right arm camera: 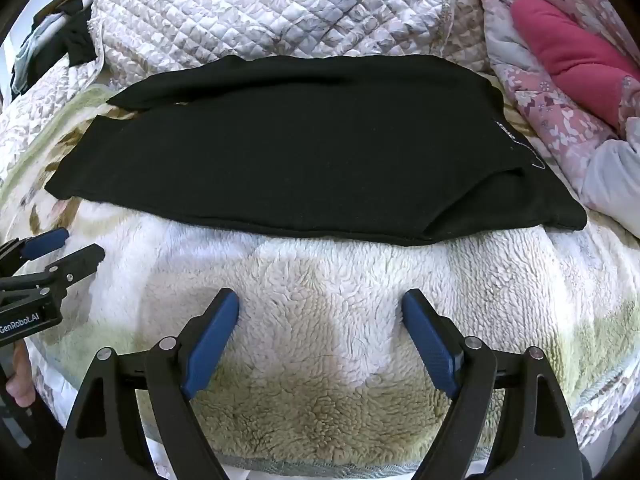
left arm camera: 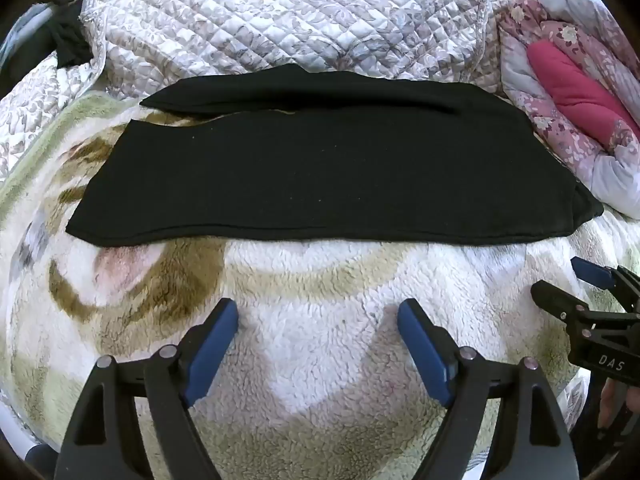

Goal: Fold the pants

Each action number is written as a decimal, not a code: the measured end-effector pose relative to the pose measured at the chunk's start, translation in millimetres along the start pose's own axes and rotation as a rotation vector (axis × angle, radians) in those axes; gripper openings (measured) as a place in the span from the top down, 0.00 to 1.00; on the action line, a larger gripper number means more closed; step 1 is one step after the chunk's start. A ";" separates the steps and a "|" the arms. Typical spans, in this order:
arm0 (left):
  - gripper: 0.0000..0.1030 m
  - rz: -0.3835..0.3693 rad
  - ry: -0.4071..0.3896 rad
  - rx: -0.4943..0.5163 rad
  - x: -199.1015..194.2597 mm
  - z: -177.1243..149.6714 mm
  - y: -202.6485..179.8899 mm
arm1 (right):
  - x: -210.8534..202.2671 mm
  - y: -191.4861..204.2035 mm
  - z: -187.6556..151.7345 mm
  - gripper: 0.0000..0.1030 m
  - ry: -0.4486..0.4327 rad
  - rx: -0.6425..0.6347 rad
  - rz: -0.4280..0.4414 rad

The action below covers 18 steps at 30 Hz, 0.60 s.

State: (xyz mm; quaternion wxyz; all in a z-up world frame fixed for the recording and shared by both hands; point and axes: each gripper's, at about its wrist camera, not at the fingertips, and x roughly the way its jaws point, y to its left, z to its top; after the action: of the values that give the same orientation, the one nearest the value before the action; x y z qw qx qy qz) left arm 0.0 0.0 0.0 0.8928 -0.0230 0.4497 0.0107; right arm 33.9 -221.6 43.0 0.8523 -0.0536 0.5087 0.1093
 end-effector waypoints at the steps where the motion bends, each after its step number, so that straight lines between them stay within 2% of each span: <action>1: 0.18 0.001 0.000 0.000 0.0 0.0 0.0 | 0.1 -0.4 0.0 0.19 0.001 0.004 0.006; 18: 0.15 -0.001 0.001 -0.004 0.1 -0.2 1.3 | 0.9 -1.0 0.1 0.18 0.002 0.010 0.016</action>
State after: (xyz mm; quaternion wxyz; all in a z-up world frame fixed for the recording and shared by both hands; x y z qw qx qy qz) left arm -0.1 1.3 -0.2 0.8925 -0.0248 0.4503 0.0109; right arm 34.7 -222.4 42.3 0.8511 -0.0454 0.5106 0.1133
